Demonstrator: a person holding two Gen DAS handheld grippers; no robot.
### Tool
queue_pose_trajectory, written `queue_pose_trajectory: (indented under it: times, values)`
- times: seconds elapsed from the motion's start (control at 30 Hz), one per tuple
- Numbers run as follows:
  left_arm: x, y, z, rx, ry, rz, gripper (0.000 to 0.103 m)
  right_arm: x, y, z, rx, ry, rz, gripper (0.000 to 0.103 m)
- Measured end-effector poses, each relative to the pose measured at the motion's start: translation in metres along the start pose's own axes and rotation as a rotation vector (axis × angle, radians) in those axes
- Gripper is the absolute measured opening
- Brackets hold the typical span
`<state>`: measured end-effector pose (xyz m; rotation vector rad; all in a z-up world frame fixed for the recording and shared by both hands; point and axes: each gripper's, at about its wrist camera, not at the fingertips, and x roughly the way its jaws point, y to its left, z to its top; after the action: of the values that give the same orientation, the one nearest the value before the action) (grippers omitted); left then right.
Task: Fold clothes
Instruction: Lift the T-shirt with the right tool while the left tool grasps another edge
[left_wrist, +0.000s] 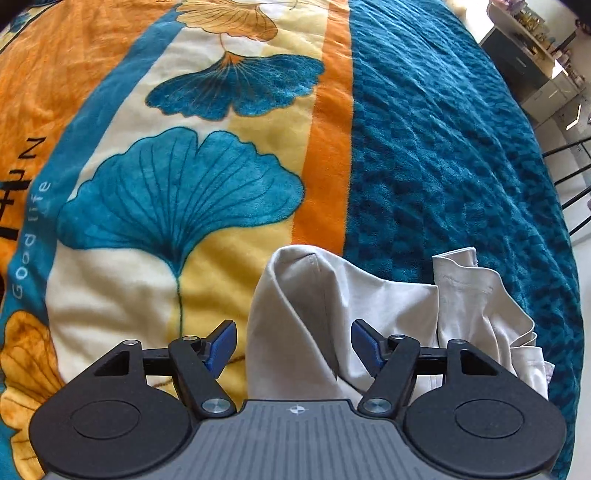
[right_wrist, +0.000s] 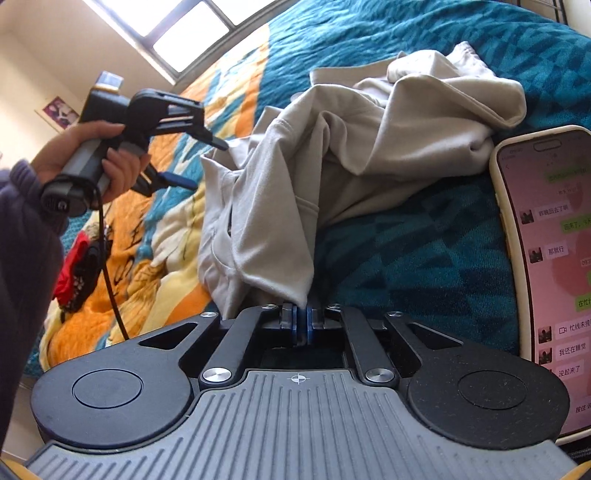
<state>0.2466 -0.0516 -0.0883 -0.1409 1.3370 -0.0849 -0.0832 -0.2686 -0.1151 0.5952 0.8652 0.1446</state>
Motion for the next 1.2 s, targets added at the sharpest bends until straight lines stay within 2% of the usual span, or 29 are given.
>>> queue_pose_trajectory:
  times: [0.07, 0.17, 0.33, 0.37, 0.4, 0.43, 0.47, 0.53, 0.63, 0.67, 0.7, 0.77, 0.83, 0.9, 0.97, 1.03, 1.1, 1.2]
  values:
    - [0.011, -0.007, 0.004, 0.052, 0.068, 0.075, 0.042, 0.001, 0.0, 0.001, -0.012, 0.003, 0.005, 0.011]
    - [0.016, -0.007, 0.007, 0.084, 0.083, 0.125, 0.04, 0.0, -0.001, 0.002, -0.024, 0.005, 0.016, 0.011]
    - [0.013, 0.008, 0.016, 0.044, 0.056, 0.173, 0.044, -0.001, -0.006, 0.003, -0.013, 0.004, 0.035, 0.011]
    - [0.01, 0.011, 0.015, 0.036, 0.046, 0.167, 0.035, 0.004, -0.003, 0.003, -0.006, 0.005, 0.039, 0.011]
    - [0.008, 0.015, 0.015, 0.027, 0.035, 0.158, 0.029, 0.004, -0.004, 0.003, 0.0, 0.007, 0.044, 0.012]
    - [0.004, 0.018, 0.013, 0.023, 0.024, 0.142, 0.009, 0.003, -0.006, 0.004, 0.006, 0.009, 0.049, 0.013]
    - [0.0, 0.023, 0.01, 0.021, 0.008, 0.122, 0.001, 0.002, -0.007, 0.004, 0.016, 0.01, 0.057, 0.015]
    - [-0.008, 0.034, 0.004, 0.013, -0.028, 0.081, 0.0, 0.001, -0.01, 0.005, 0.039, 0.01, 0.075, 0.02]
    - [-0.028, 0.057, -0.01, -0.021, -0.096, -0.013, 0.0, 0.0, -0.011, 0.005, 0.073, 0.005, 0.082, 0.021]
    - [-0.03, 0.063, -0.015, -0.044, -0.115, -0.035, 0.0, -0.001, -0.013, 0.005, 0.093, 0.001, 0.081, 0.007]
    - [-0.035, 0.073, -0.021, -0.078, -0.139, -0.069, 0.0, -0.001, -0.015, 0.005, 0.113, -0.003, 0.08, 0.002]
    - [-0.049, 0.099, -0.034, -0.152, -0.192, -0.149, 0.0, -0.002, -0.021, 0.008, 0.174, -0.006, 0.095, 0.002]
    - [-0.068, 0.126, -0.052, -0.228, -0.245, -0.236, 0.0, -0.008, -0.021, 0.017, 0.213, -0.031, 0.125, 0.002]
    - [-0.094, 0.153, -0.077, -0.275, -0.303, -0.317, 0.0, -0.023, -0.012, 0.029, 0.212, -0.096, 0.18, 0.002]
    - [-0.119, 0.171, -0.117, -0.272, -0.365, -0.352, 0.0, -0.044, -0.001, 0.036, 0.206, -0.154, 0.246, 0.001]
    - [-0.144, 0.188, -0.158, -0.263, -0.428, -0.379, 0.0, -0.067, 0.002, 0.035, 0.209, -0.189, 0.267, 0.001]
    - [-0.144, 0.202, -0.207, -0.25, -0.429, -0.384, 0.0, -0.08, -0.004, 0.028, 0.22, -0.177, 0.232, 0.002]
    - [-0.111, 0.212, -0.263, -0.223, -0.353, -0.362, 0.0, -0.078, -0.025, 0.008, 0.247, -0.087, 0.109, 0.002]
